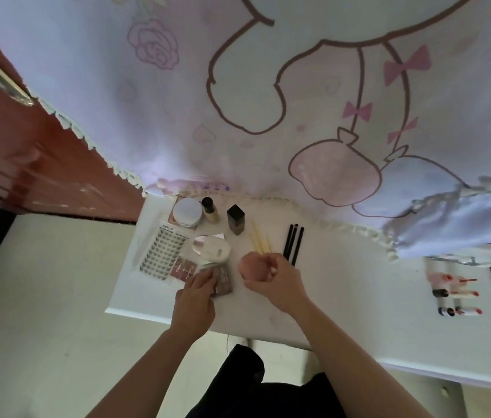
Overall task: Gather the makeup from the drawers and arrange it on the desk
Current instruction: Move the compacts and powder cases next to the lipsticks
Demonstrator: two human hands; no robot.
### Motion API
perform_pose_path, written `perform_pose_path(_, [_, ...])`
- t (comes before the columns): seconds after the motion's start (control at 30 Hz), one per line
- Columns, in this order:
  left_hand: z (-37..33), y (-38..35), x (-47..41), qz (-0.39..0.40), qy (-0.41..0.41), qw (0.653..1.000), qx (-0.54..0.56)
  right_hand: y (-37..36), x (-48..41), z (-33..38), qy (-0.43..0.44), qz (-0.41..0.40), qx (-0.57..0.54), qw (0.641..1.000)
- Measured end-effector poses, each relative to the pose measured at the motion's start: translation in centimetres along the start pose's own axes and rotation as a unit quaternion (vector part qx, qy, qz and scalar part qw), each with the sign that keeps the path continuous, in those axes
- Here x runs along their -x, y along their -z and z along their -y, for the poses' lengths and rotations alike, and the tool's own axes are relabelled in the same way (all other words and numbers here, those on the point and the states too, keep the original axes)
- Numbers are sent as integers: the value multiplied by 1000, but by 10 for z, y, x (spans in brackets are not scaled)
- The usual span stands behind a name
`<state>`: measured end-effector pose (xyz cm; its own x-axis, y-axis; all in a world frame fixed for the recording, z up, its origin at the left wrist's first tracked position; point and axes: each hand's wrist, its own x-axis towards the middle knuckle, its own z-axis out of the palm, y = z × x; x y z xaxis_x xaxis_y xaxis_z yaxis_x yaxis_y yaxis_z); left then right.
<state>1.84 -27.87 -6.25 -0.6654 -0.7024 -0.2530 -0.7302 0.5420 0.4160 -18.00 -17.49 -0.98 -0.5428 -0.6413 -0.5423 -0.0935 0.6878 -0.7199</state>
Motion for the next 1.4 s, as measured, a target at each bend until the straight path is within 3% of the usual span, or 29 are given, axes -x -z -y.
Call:
perform_pose_path(0.1, [-19,12,-5,-15,22,999,36,29,24,3,-53,28,-222,973])
perform_pose_path(0.17, [-44,23,-10,-52,39,991,120,51,40,1,-49,51,-296,953])
perform_pose_path(0.2, [-63,33,-13,-49,76,974,208,64,47,-1,-37,57,-317,946])
perform_pose_path(0.27, [-96,59,-17,17,164,899,407,82,56,0,-20,69,-352,933])
perform_pose_path(0.3, [-116,71,-18,54,167,862,476,96,63,1,-9,74,-363,929])
perform_pose_path(0.37, [-153,90,-16,103,119,832,532,120,73,1,21,87,-367,926])
perform_pose_path(0.6, [-256,111,-5,197,-43,862,465,187,98,-6,112,73,-303,943])
perform_pose_path(0.97, [-310,97,6,209,-47,854,475,223,120,-28,150,13,-213,965])
perform_pose_path(1.23, [-314,88,10,231,-50,823,517,219,125,-29,168,-39,-186,967])
perform_pose_path(1.4, [-304,84,8,233,-18,787,571,231,121,-35,145,-51,-247,957])
